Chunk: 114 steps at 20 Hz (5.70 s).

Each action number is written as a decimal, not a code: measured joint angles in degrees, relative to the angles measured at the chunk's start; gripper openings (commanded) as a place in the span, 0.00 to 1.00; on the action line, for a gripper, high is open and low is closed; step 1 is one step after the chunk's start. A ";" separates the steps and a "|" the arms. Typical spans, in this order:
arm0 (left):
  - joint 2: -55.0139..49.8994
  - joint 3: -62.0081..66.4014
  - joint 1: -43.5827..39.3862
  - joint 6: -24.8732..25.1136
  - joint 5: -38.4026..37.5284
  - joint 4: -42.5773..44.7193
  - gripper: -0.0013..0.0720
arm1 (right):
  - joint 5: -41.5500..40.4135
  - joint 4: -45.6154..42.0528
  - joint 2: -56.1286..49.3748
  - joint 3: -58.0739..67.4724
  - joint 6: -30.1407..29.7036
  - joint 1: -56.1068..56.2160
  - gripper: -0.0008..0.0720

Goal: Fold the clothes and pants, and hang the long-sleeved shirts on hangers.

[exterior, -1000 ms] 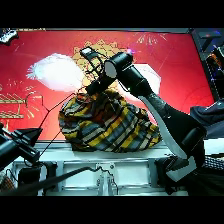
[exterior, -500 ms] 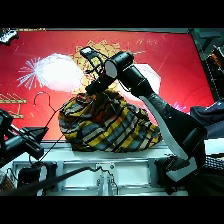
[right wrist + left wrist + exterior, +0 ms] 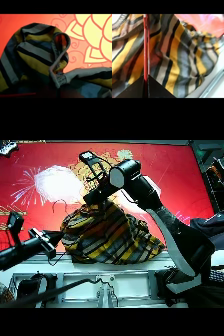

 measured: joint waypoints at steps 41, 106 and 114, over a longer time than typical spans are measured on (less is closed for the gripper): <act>1.29 -1.53 -0.37 -18.69 18.73 -6.34 0.03 | -2.58 1.33 5.92 0.00 -1.51 2.78 0.10; -71.52 0.79 -13.46 50.73 -35.87 -78.51 0.03 | 7.23 -2.71 13.07 0.00 -2.43 10.82 0.10; -71.10 0.87 -13.51 50.10 -35.93 -78.42 0.03 | 8.37 -6.60 14.38 0.02 -3.85 11.50 0.59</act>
